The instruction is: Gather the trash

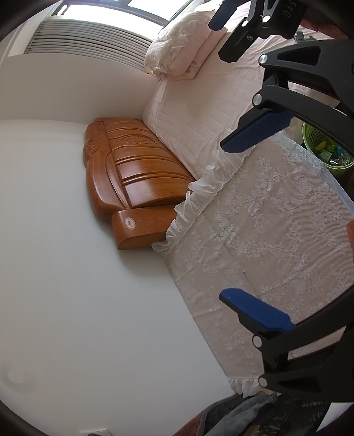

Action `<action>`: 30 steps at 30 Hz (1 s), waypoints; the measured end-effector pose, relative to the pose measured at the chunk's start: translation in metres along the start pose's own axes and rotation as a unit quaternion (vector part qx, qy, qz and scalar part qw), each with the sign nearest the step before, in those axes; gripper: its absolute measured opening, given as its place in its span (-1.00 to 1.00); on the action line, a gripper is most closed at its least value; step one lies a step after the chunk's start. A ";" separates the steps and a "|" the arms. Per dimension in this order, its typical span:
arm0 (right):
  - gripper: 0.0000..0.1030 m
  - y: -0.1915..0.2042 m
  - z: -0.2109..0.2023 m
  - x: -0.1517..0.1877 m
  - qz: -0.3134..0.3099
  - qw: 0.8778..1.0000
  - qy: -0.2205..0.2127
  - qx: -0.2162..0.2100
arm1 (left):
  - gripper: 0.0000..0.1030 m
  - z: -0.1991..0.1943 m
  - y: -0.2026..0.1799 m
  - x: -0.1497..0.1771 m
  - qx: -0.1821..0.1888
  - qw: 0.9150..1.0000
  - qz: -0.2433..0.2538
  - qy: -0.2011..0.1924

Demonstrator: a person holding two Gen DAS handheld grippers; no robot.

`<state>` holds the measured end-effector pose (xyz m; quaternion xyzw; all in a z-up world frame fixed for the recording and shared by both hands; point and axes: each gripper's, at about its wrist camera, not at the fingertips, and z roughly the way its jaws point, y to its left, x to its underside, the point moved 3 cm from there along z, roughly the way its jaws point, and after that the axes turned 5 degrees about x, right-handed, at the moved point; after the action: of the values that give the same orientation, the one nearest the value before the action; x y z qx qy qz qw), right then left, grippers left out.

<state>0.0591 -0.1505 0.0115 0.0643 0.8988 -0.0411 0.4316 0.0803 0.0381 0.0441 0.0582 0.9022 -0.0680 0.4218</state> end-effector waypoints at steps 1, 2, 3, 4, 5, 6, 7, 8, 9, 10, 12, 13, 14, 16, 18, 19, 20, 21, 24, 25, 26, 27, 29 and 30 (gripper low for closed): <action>0.95 0.000 0.000 0.000 0.000 1.000 0.000 0.000 | 0.85 0.000 0.000 0.000 0.000 1.000 0.000 0.000; 0.95 0.000 0.000 0.001 0.000 1.000 0.000 0.000 | 0.85 0.000 0.000 0.000 0.000 1.000 0.001 0.001; 0.95 0.000 0.000 0.001 0.000 1.000 0.001 0.001 | 0.85 0.000 0.000 0.001 0.000 1.000 0.001 0.001; 0.95 0.000 0.000 0.001 0.000 1.000 0.001 0.001 | 0.85 0.000 0.001 0.001 0.000 1.000 0.001 0.002; 0.95 0.000 -0.001 0.002 0.000 1.000 0.001 0.001 | 0.85 0.000 0.001 0.001 0.001 1.000 0.001 0.003; 0.95 0.000 -0.001 0.002 0.000 1.000 0.001 0.001 | 0.85 0.001 0.001 0.001 0.001 1.000 0.001 0.003; 0.95 0.000 -0.001 0.001 0.000 1.000 0.000 0.001 | 0.85 0.001 0.001 0.002 0.001 1.000 0.001 0.004; 0.95 0.000 0.000 0.001 0.000 1.000 0.000 0.000 | 0.85 0.001 0.002 0.002 0.001 1.000 0.000 0.005; 0.95 0.000 0.000 0.001 0.000 1.000 0.001 0.001 | 0.85 0.001 0.002 0.002 0.001 1.000 0.000 0.005; 0.95 0.000 0.000 0.001 0.000 1.000 0.001 0.001 | 0.85 0.002 0.002 0.002 0.002 1.000 0.001 0.005; 0.95 0.000 -0.001 0.003 0.000 1.000 0.002 0.002 | 0.85 0.001 0.002 0.002 0.001 1.000 0.001 0.005; 0.95 0.000 -0.001 0.004 0.000 1.000 0.003 0.002 | 0.85 0.001 0.002 0.002 0.001 1.000 0.001 0.005; 0.95 -0.001 -0.002 0.004 0.001 1.000 0.003 0.002 | 0.85 0.001 0.001 0.002 0.001 1.000 0.001 0.005; 0.95 -0.001 -0.002 0.004 0.000 1.000 0.002 0.001 | 0.85 0.001 0.002 0.002 0.000 1.000 0.001 0.004; 0.95 -0.001 -0.002 0.004 -0.001 1.000 0.002 0.002 | 0.85 0.001 0.002 0.003 0.001 1.000 0.001 0.004; 0.95 -0.001 -0.001 0.004 0.000 1.000 0.003 0.002 | 0.85 0.001 0.002 0.003 0.000 1.000 0.001 0.004; 0.95 -0.001 -0.002 0.004 0.000 1.000 0.002 0.001 | 0.85 0.001 0.002 0.004 0.000 1.000 0.001 0.004; 0.95 -0.001 -0.001 0.004 0.000 1.000 0.002 0.001 | 0.85 0.000 0.002 0.004 0.000 1.000 0.001 0.004; 0.95 -0.002 -0.002 0.005 0.000 1.000 0.003 0.002 | 0.85 0.000 0.001 0.004 -0.001 1.000 0.001 0.004; 0.95 -0.002 -0.002 0.005 0.000 1.000 0.003 0.002 | 0.85 0.000 0.001 0.004 0.000 1.000 0.001 0.004; 0.95 -0.002 -0.002 0.005 0.000 1.000 0.003 0.003 | 0.85 0.000 0.001 0.004 0.000 1.000 0.001 0.004; 0.95 -0.002 -0.002 0.006 0.000 1.000 0.003 0.003 | 0.85 0.000 0.001 0.005 0.000 1.000 0.001 0.005; 0.95 -0.002 -0.002 0.006 0.000 1.000 0.004 0.004 | 0.85 -0.001 0.002 0.005 0.000 1.000 0.000 0.005; 0.95 -0.002 -0.003 0.006 0.001 1.000 0.004 0.004 | 0.85 -0.001 0.002 0.005 0.000 1.000 0.000 0.005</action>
<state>0.0530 -0.1520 0.0083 0.0669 0.9004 -0.0439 0.4276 0.0764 0.0403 0.0407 0.0584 0.9042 -0.0680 0.4176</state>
